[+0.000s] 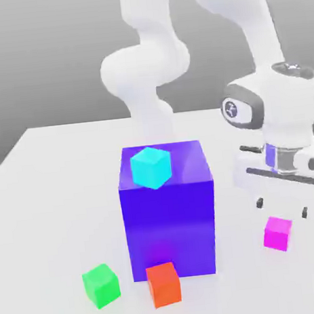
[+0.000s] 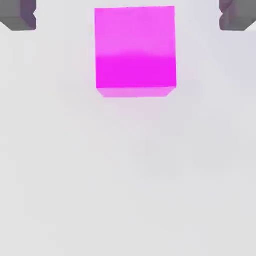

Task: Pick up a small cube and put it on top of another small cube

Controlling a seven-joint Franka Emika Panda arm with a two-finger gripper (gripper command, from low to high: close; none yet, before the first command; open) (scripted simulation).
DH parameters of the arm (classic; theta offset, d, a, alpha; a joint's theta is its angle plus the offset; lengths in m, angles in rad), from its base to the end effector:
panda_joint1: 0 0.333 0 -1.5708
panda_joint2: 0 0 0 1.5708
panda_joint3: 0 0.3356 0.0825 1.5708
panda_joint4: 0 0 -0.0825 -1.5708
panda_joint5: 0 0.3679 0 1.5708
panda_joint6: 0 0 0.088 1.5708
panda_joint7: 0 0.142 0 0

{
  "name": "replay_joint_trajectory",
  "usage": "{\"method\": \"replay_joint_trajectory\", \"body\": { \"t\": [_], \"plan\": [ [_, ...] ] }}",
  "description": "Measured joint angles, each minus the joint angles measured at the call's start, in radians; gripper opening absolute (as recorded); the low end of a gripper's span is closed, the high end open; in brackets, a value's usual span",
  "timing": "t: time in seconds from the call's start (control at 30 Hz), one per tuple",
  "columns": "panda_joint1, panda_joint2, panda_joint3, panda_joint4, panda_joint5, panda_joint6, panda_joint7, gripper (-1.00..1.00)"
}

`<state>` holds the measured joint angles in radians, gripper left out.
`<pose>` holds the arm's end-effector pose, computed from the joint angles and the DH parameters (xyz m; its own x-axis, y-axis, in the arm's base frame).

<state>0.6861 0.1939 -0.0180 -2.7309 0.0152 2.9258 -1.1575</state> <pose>0.3097 0.2427 0.1630 -0.2380 0.9713 0.0003 0.9713 0.2380 0.0010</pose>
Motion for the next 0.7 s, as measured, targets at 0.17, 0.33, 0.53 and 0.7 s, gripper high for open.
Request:
{"method": "replay_joint_trajectory", "body": {
  "t": [0.17,0.33,0.53,0.7],
  "plan": [
    [-0.007,0.127,0.009,0.023,0.008,0.102,-0.009,-1.00],
    [-0.008,0.136,0.010,0.025,0.010,0.108,-0.010,-1.00],
    [-0.001,-0.036,0.000,-0.008,-0.002,-0.031,-0.001,-1.00],
    [-0.032,-0.133,-0.049,0.027,-0.152,-0.178,-0.015,-1.00]
  ]
}}
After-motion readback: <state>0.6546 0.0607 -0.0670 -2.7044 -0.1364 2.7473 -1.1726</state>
